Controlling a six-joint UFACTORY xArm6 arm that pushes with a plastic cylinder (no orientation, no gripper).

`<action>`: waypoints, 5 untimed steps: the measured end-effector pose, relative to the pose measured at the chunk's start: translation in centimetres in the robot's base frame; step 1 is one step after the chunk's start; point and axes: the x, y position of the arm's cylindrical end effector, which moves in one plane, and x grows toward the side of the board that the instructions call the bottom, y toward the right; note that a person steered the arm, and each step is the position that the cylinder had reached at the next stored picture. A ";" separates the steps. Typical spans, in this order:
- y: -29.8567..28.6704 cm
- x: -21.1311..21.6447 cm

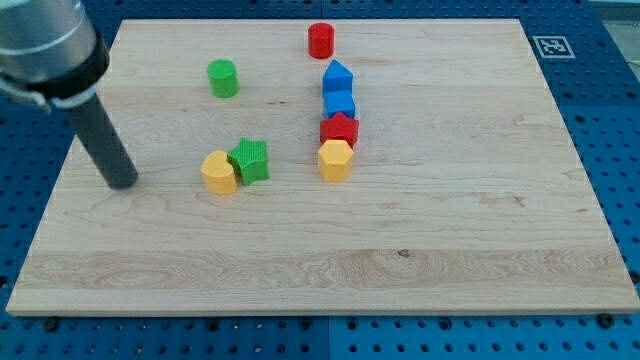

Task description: Separate the yellow heart and green star on the board

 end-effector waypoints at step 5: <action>12.8 0.6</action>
